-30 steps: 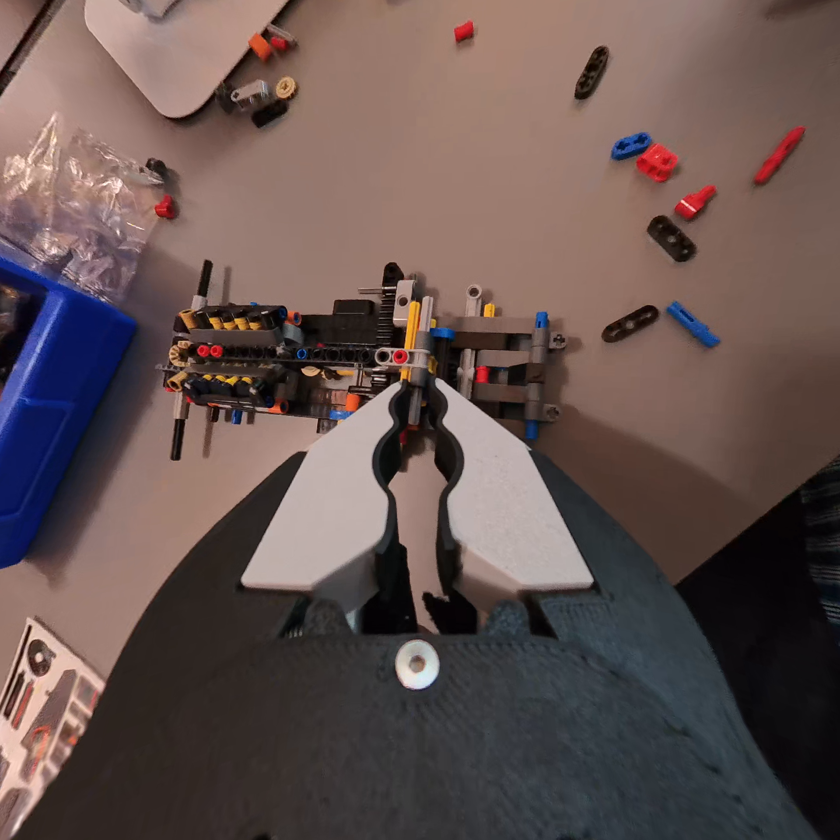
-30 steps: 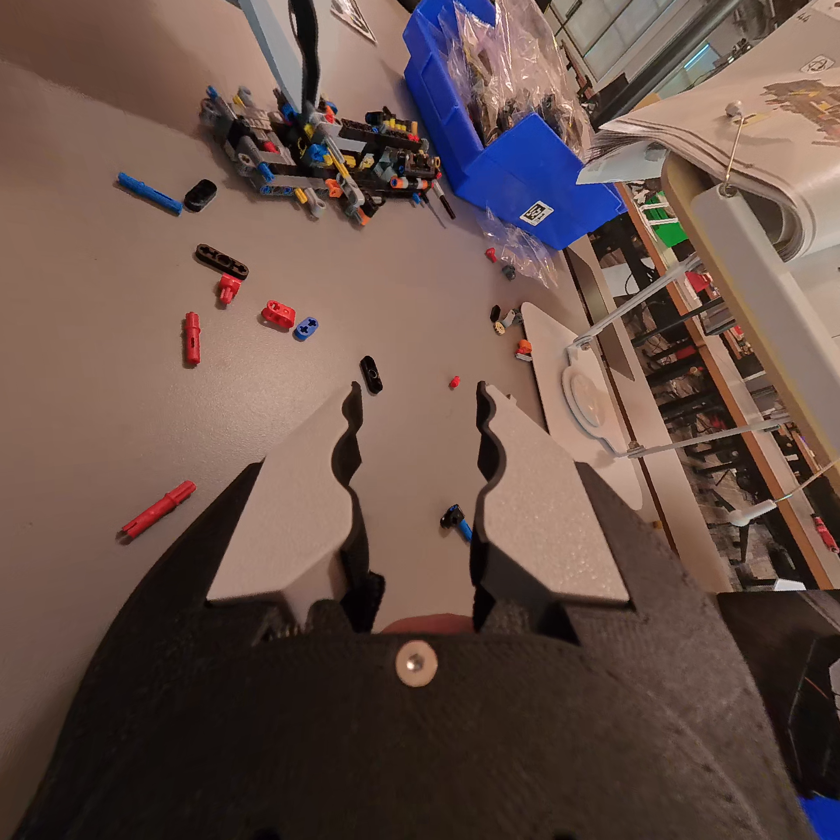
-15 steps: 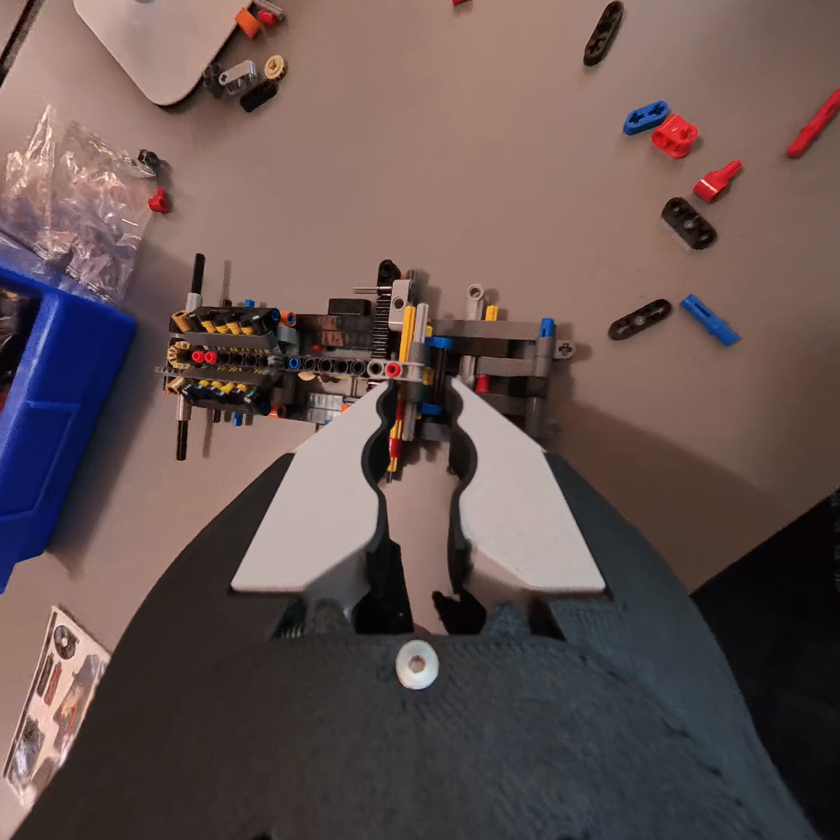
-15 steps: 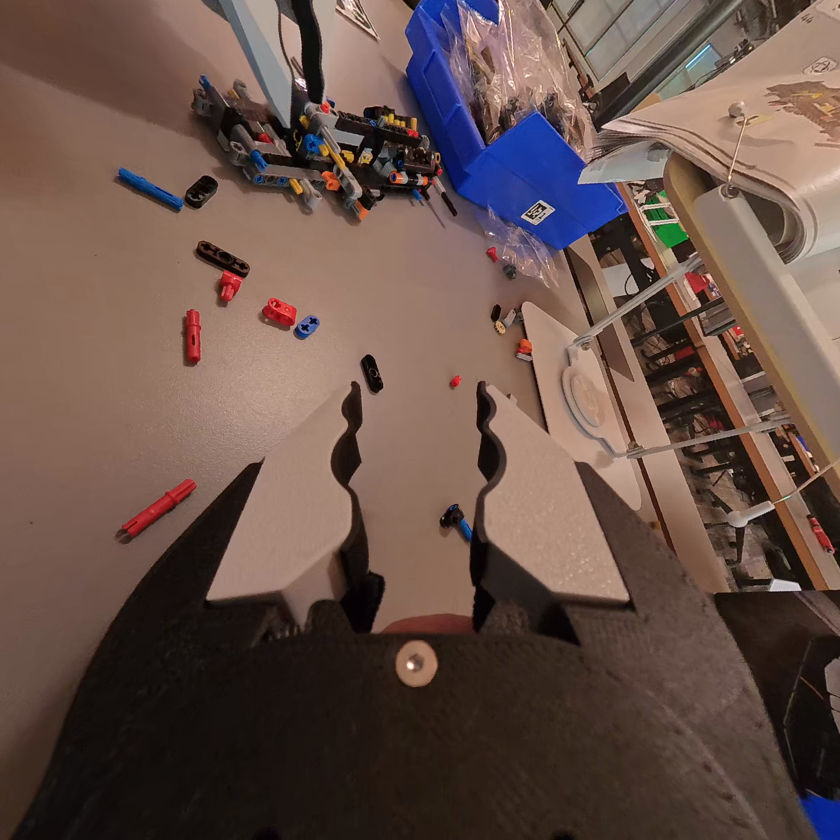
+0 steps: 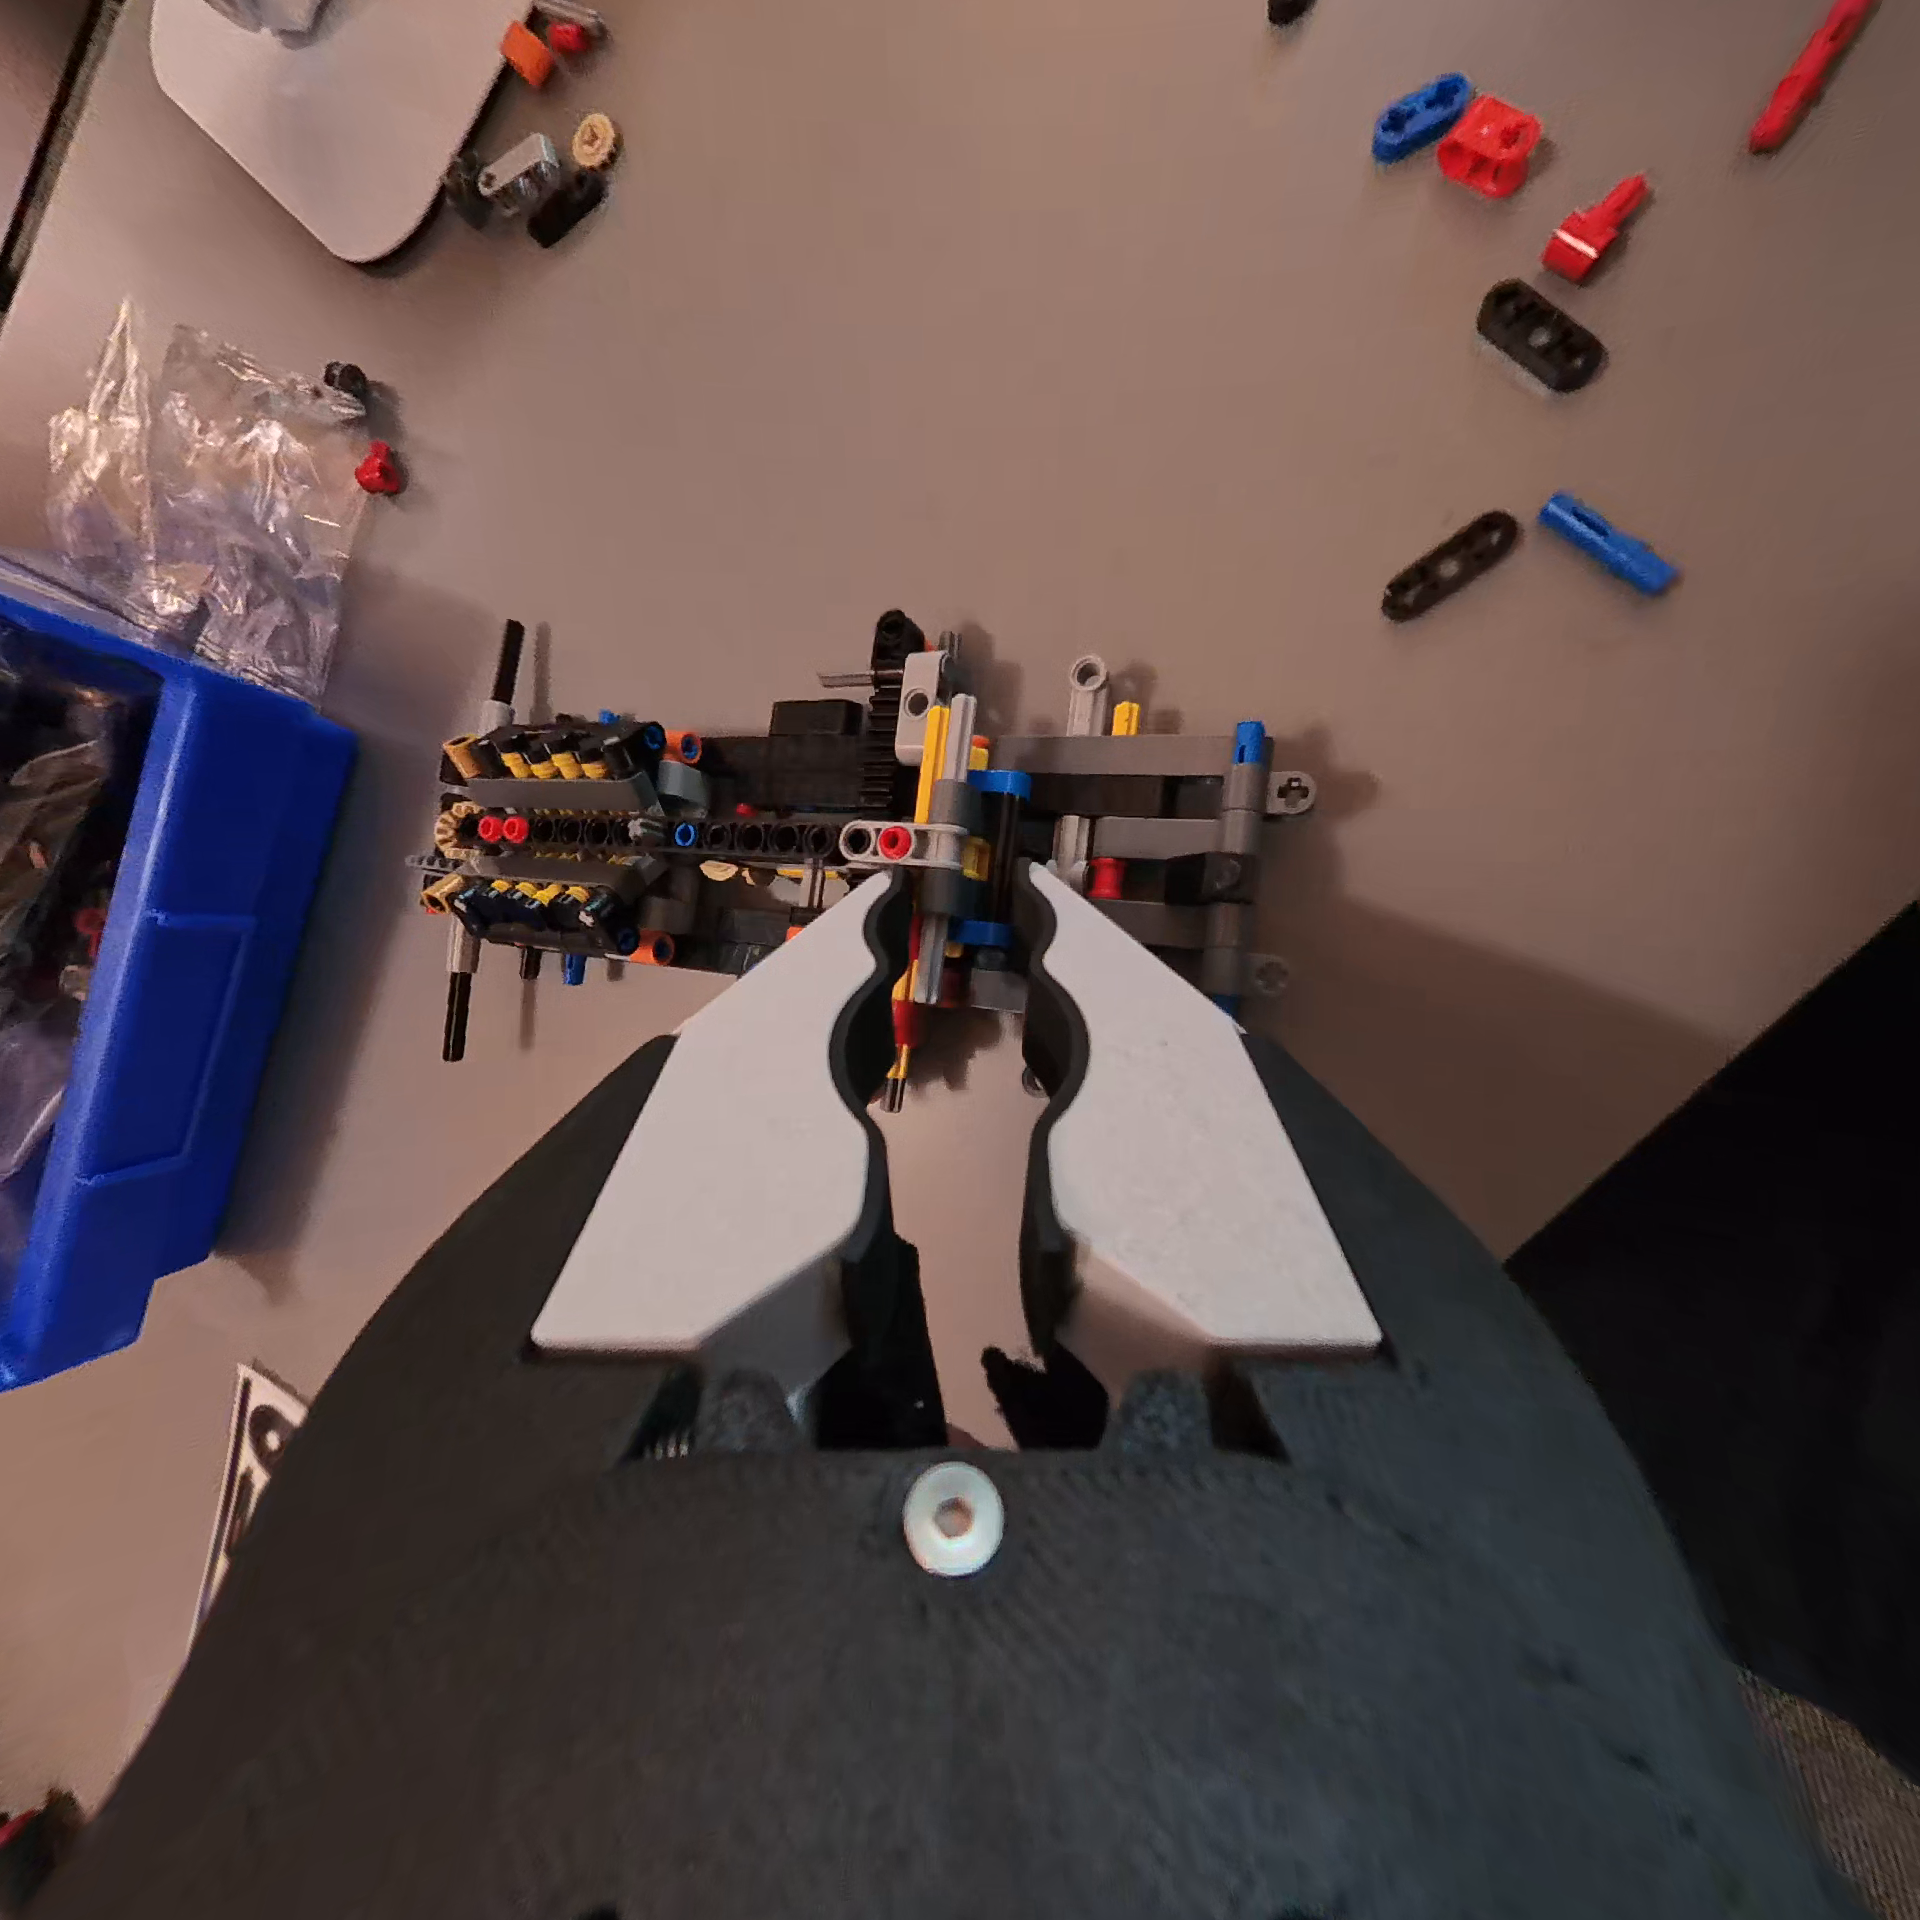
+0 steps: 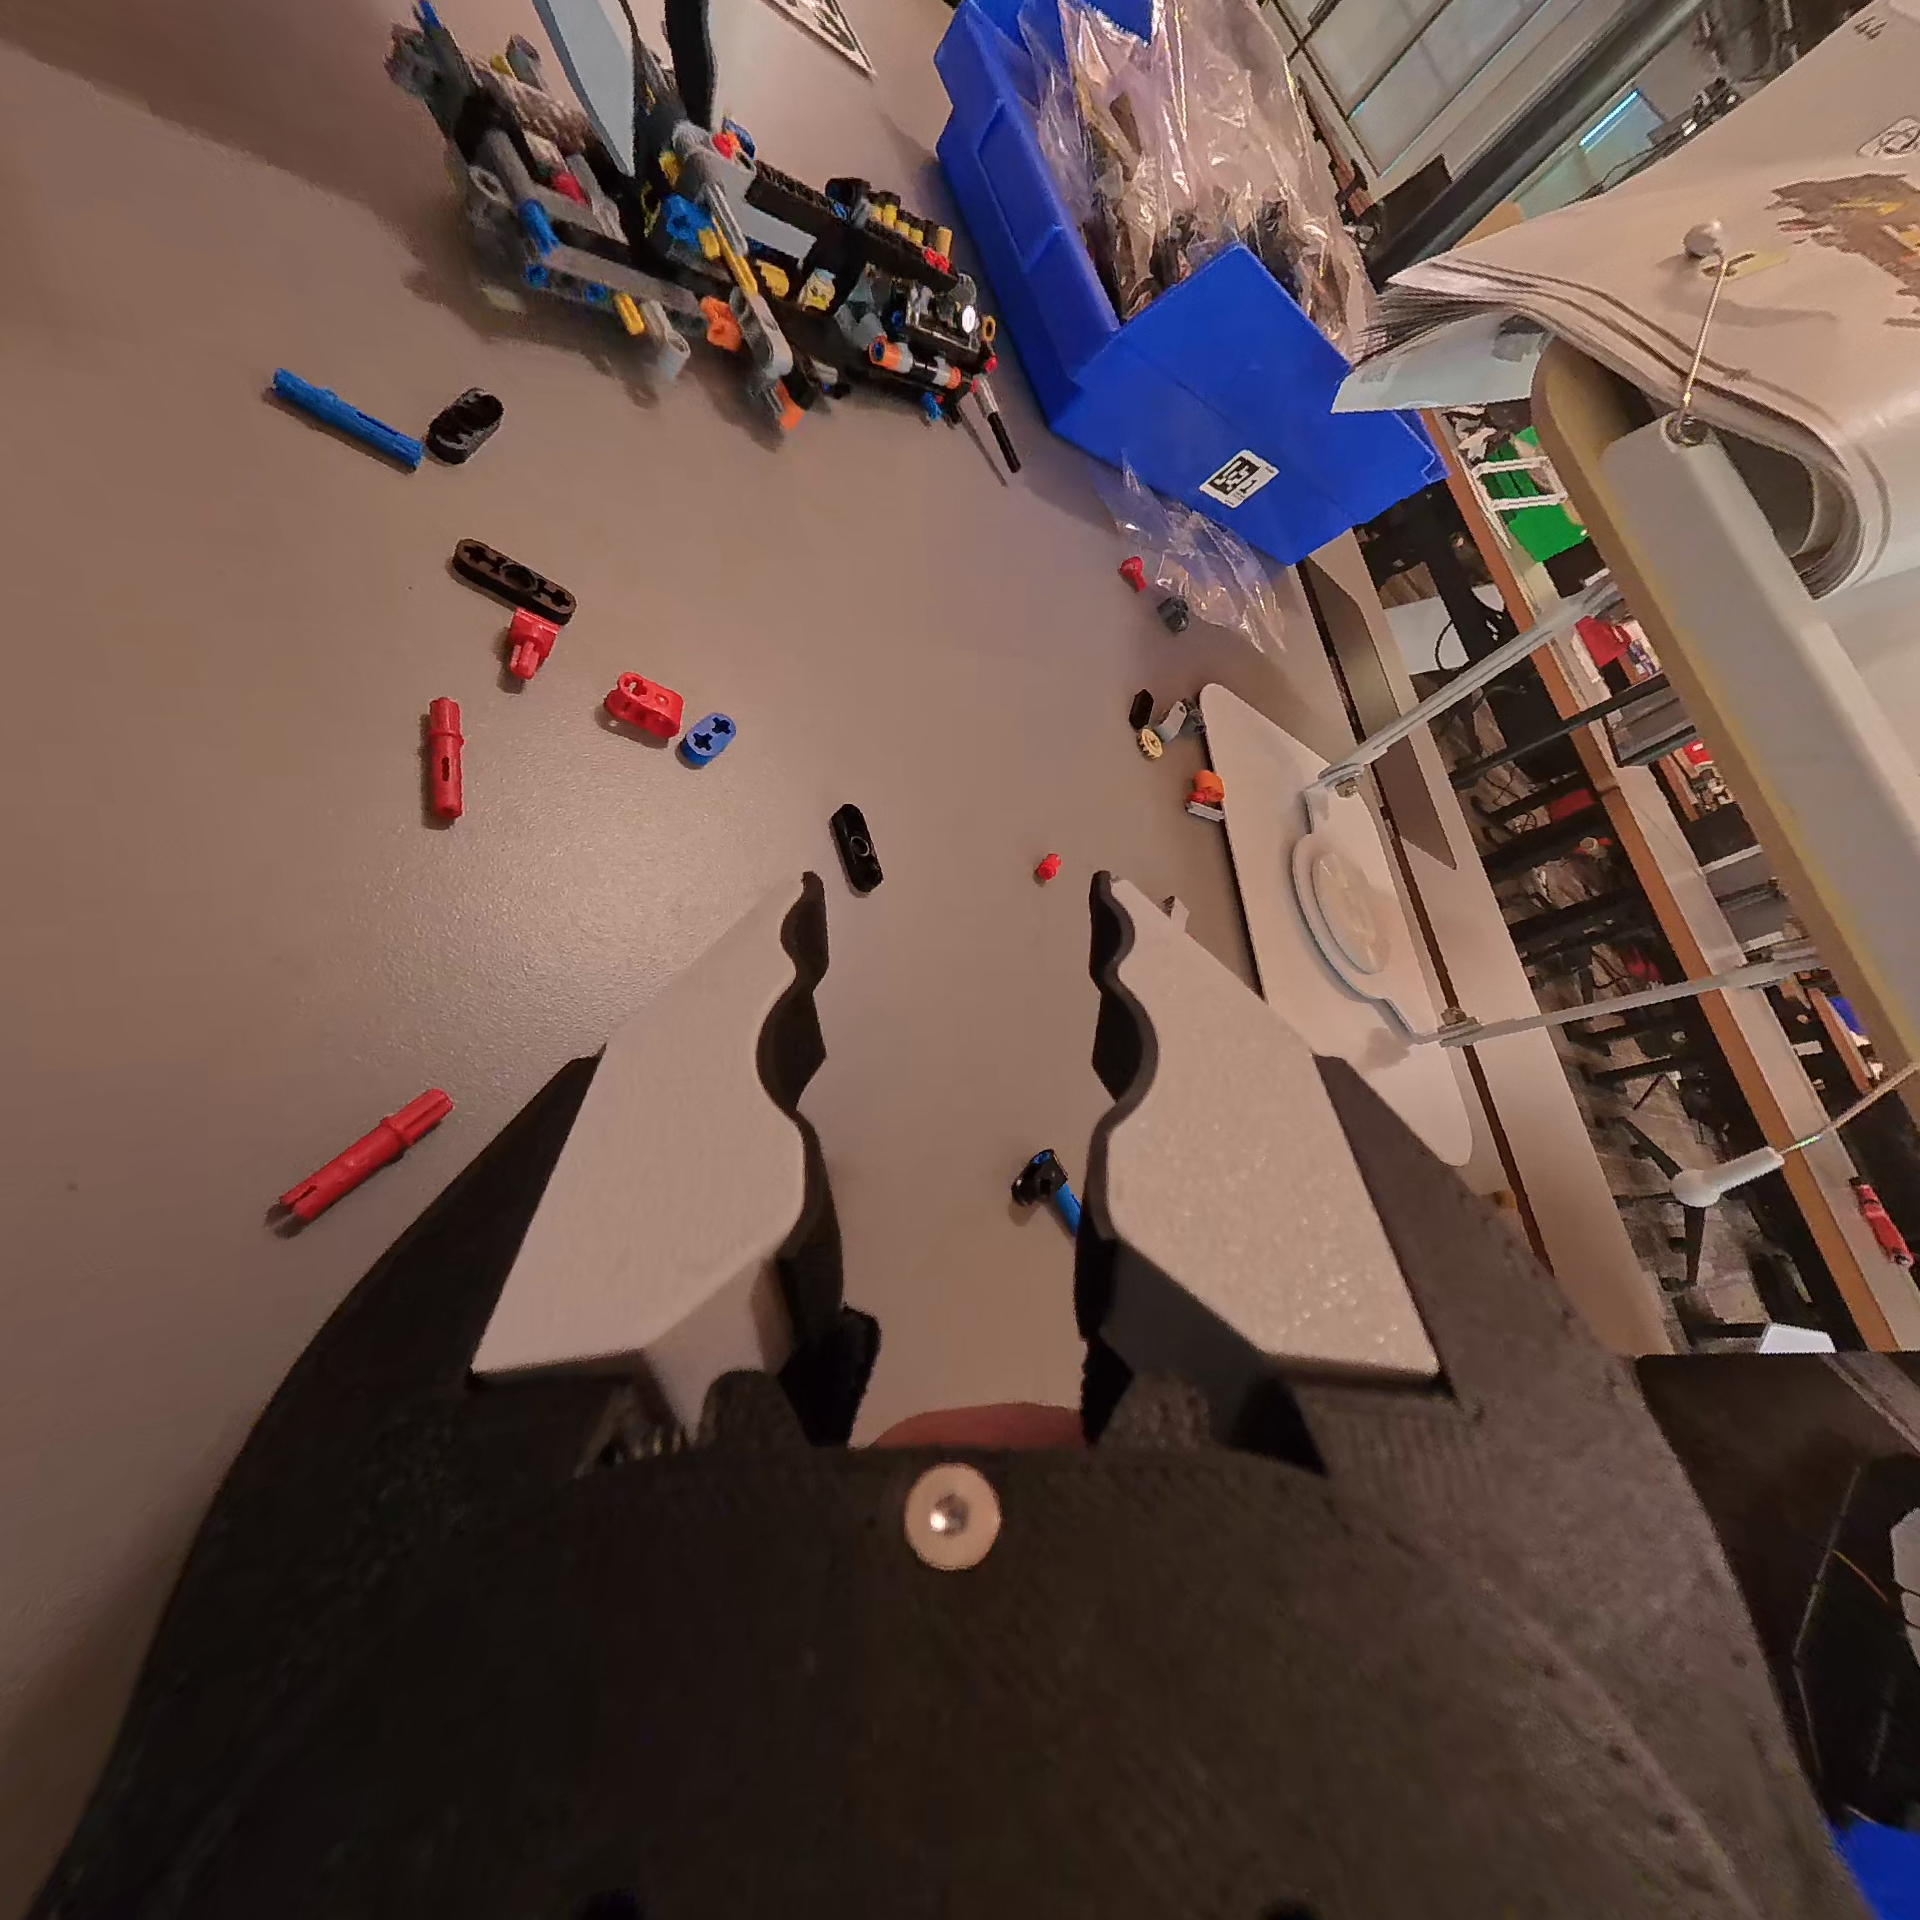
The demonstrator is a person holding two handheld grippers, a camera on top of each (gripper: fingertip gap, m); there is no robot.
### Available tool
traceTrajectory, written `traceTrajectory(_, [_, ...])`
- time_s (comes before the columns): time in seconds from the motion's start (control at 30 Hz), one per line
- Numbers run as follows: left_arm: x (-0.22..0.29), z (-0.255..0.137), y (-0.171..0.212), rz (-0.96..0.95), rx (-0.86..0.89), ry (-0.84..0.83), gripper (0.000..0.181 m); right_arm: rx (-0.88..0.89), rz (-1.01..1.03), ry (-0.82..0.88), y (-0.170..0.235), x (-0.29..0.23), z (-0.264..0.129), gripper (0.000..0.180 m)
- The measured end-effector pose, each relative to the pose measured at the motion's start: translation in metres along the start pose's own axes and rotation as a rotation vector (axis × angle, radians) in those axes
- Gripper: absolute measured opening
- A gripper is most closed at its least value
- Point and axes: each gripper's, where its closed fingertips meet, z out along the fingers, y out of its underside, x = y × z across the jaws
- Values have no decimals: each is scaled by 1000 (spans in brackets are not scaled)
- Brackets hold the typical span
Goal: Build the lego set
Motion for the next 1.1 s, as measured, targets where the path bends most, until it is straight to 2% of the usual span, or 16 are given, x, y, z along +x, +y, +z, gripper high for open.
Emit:
traceTrajectory(0.03, [0,-1,4,2,-8,10,16,0,-1,-1,0,0,0,48])
traceTrajectory(0.13, [-4,-2,21,-16,-49,12,17,0,-2,-3,0,-1,0,48])
traceTrajectory(0.23, [-10,-10,20,-109,-6,5,20,-3,0,-4,1,-1,0,48])
traceTrajectory(0.4, [-33,-20,10,-390,52,-40,26,-1,-1,-9,0,-3,1,48])
traceTrajectory(0.53, [-41,-7,6,-573,3,-32,34,-2,-6,-6,0,-2,0,48])
traceTrajectory(0.6, [-52,0,8,-605,-39,-96,34,-1,-5,-1,-1,0,-1,48])
traceTrajectory(0.7, [-50,12,9,-681,-82,-39,35,-2,-11,5,-1,1,-1,48])
traceTrajectory(0.77, [-52,18,18,-689,-137,-41,33,-3,-21,8,-2,0,-2,48])
traceTrajectory(0.83, [-48,21,16,-684,-134,-11,21,-3,-26,8,-2,0,-2,48])
traceTrajectory(0.9, [-48,22,16,-654,-140,-15,20,-4,-26,6,-2,-1,-1,48])
traceTrajectory(1.0, [-45,22,13,-579,-149,9,15,-5,-26,4,-1,-1,-1,48])
traceTrajectory(1.1, [-35,23,5,-397,-119,76,9,-8,-27,3,-1,-1,-1,48])
